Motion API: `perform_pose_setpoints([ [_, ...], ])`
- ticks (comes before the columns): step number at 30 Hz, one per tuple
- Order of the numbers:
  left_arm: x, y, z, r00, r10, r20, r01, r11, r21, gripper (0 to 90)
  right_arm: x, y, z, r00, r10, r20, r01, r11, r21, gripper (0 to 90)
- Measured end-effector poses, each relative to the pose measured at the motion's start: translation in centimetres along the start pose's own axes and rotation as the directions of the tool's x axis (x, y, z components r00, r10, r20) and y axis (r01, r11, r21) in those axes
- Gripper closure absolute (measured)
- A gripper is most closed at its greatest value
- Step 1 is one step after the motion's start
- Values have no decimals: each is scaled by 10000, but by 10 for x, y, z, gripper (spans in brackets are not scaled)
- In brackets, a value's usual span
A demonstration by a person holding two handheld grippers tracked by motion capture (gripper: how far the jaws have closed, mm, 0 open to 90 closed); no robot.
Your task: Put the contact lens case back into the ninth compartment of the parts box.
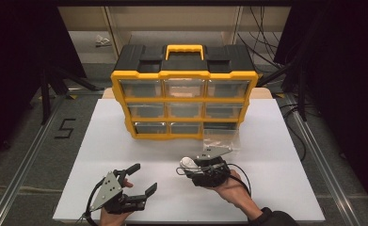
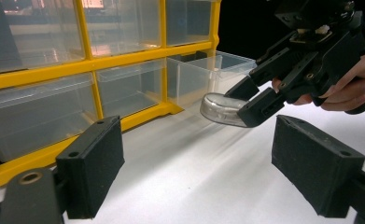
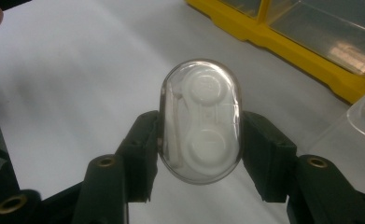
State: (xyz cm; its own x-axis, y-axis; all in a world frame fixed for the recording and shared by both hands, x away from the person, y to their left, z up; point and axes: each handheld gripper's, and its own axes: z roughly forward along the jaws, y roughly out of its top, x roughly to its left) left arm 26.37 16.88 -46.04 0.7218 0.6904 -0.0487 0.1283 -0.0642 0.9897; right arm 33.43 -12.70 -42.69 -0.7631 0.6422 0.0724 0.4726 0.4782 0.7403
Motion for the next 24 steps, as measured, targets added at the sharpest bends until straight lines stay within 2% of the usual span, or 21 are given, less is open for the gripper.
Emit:
perform_pose_setpoints([
  [24, 1, 0, -1, 10000, -48, -39, 48, 9999, -97, 161, -15, 8, -22, 9993, 306, 217, -287, 9961, -839, 497],
])
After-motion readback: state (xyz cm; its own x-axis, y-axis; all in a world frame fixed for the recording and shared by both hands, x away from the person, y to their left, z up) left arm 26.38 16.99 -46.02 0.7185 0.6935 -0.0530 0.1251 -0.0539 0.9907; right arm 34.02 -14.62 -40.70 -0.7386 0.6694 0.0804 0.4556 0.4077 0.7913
